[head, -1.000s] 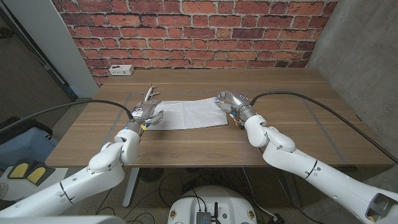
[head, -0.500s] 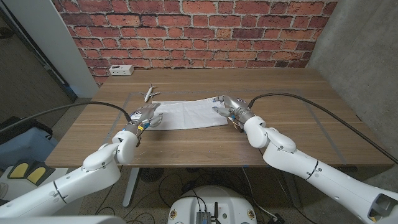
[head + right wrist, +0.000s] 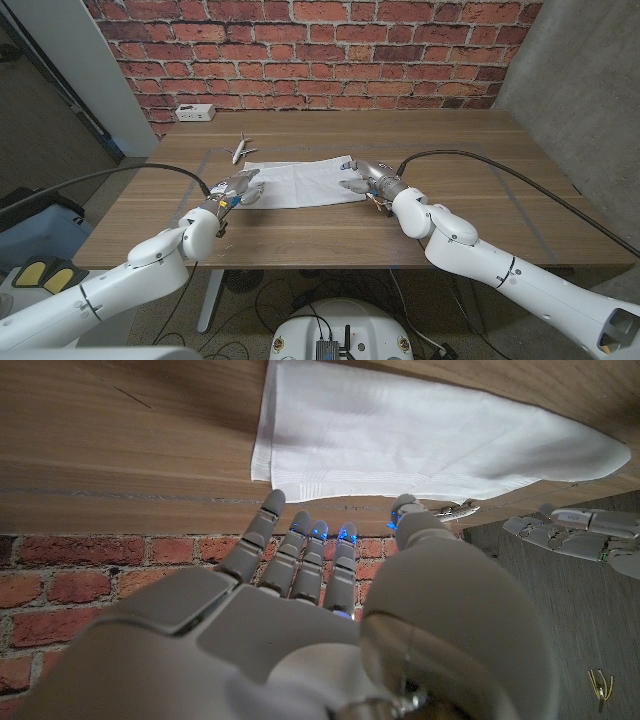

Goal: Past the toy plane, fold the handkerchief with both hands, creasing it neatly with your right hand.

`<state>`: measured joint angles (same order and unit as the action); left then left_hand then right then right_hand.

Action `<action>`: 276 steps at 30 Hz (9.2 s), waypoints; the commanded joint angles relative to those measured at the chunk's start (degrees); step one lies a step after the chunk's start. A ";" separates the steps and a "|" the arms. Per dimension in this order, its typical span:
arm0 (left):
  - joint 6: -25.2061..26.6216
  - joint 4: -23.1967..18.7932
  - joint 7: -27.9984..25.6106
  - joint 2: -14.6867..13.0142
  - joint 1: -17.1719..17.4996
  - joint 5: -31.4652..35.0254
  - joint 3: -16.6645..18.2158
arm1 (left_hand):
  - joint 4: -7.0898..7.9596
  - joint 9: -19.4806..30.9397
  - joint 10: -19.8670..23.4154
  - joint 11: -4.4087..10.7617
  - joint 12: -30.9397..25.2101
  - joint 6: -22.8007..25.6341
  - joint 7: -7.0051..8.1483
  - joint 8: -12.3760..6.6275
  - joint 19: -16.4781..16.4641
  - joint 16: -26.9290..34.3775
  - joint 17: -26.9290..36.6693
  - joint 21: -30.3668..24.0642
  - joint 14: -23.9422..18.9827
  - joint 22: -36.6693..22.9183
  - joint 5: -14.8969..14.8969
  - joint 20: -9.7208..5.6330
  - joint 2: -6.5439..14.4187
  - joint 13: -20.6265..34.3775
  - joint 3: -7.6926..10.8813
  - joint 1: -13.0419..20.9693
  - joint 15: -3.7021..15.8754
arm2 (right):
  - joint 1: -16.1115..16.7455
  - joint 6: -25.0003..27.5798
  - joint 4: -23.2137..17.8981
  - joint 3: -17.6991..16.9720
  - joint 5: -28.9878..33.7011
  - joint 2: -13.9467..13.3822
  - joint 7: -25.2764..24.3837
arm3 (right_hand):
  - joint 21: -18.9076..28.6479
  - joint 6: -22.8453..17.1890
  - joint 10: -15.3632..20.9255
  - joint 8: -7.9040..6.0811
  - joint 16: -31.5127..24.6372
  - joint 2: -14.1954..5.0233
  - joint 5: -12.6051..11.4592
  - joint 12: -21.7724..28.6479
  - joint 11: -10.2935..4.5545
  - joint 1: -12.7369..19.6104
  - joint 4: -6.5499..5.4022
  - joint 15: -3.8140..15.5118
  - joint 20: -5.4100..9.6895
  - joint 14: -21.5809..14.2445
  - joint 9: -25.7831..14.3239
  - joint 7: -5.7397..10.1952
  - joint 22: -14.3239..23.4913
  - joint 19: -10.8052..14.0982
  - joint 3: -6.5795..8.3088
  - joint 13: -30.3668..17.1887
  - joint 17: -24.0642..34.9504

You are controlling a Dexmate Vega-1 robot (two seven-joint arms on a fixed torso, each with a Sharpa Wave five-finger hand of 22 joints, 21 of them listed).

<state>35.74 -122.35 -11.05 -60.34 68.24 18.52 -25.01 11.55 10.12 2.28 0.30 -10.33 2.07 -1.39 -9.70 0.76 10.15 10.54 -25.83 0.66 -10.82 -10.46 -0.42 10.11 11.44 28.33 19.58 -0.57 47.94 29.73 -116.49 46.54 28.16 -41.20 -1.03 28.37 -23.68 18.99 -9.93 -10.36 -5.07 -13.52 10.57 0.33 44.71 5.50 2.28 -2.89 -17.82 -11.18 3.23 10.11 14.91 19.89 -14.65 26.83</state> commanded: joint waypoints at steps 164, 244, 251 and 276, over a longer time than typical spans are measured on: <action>-7.66 7.81 18.95 -0.77 -16.51 -6.55 -10.05 | -3.71 -0.06 -0.16 -0.91 -1.64 -1.89 -1.26 -1.01 0.08 0.41 -0.63 3.21 0.85 0.41 -3.50 0.84 -6.78 -0.66 -10.44 -16.08 -0.48 | -26.43 -33.39 27.63 11.88 41.94 8.83 -5.93 | 19.22 -32.89 29.32 -9.40 -25.83 -3.69 1.48 14.30 -5.74 36.13 3.93 11.45 10.98 -30.34 -2.25 2.14 4.11 10.75 0.77 -3.96 5.59; -8.51 8.35 16.18 -0.84 -15.08 -7.98 -8.95 | -4.78 -0.06 -0.19 -0.63 -1.45 -1.69 -1.00 -0.93 -0.45 0.28 -0.65 4.69 0.83 0.39 -3.97 1.22 -7.76 -0.67 -11.50 -15.77 -0.36 | -41.56 -41.54 45.11 24.67 42.24 20.77 -24.46 | 27.68 -31.71 26.76 -6.69 -20.85 -3.05 1.34 11.33 -6.68 35.81 3.58 11.47 11.65 -29.80 -2.85 2.60 1.92 7.60 -0.59 -4.18 8.34; -8.62 8.72 16.50 -0.61 -15.59 -7.85 -9.20 | -4.81 -0.06 -0.13 -0.69 -1.47 -1.62 -1.05 -0.95 -0.50 0.27 -0.65 4.77 0.85 0.39 -4.00 1.21 -7.73 -0.67 -11.54 -15.77 -0.36 | -41.42 -40.66 45.36 25.00 41.64 21.06 -24.95 | 29.74 -27.34 22.46 -3.95 -18.84 -3.53 1.55 8.06 -7.41 34.51 3.00 11.39 10.90 -26.46 -2.77 3.98 1.18 6.45 -2.23 -3.43 7.51; -8.83 9.40 17.37 0.13 -17.33 -6.69 -9.97 | -4.92 -0.06 -0.18 -0.60 -1.42 -1.74 -1.04 -0.88 -0.65 0.27 -0.65 5.21 0.83 0.36 -4.14 1.15 -7.59 -0.67 -11.73 -15.73 -0.35 | -36.46 -39.21 46.80 18.83 28.67 21.99 -31.01 | 28.46 -2.04 4.14 -0.41 -9.72 -3.30 3.19 0.66 -6.02 3.70 -11.62 8.90 4.85 -18.52 -0.67 5.49 -0.14 6.27 -10.38 -0.22 3.30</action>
<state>27.02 -112.98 6.09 -60.41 51.48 11.27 -34.81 6.55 9.89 1.98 -0.41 -11.88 0.09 -2.36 -10.59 0.92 10.43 9.89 -20.62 1.52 -10.30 -14.33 0.22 2.96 10.68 16.72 3.87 -1.02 8.75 -9.96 -69.79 69.13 64.20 -19.73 -31.17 56.96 -26.11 23.28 -10.15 -20.12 -8.23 -10.15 10.80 -6.02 49.49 -5.48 3.57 2.22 -36.59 -11.71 8.86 9.86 21.25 9.49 -14.89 29.87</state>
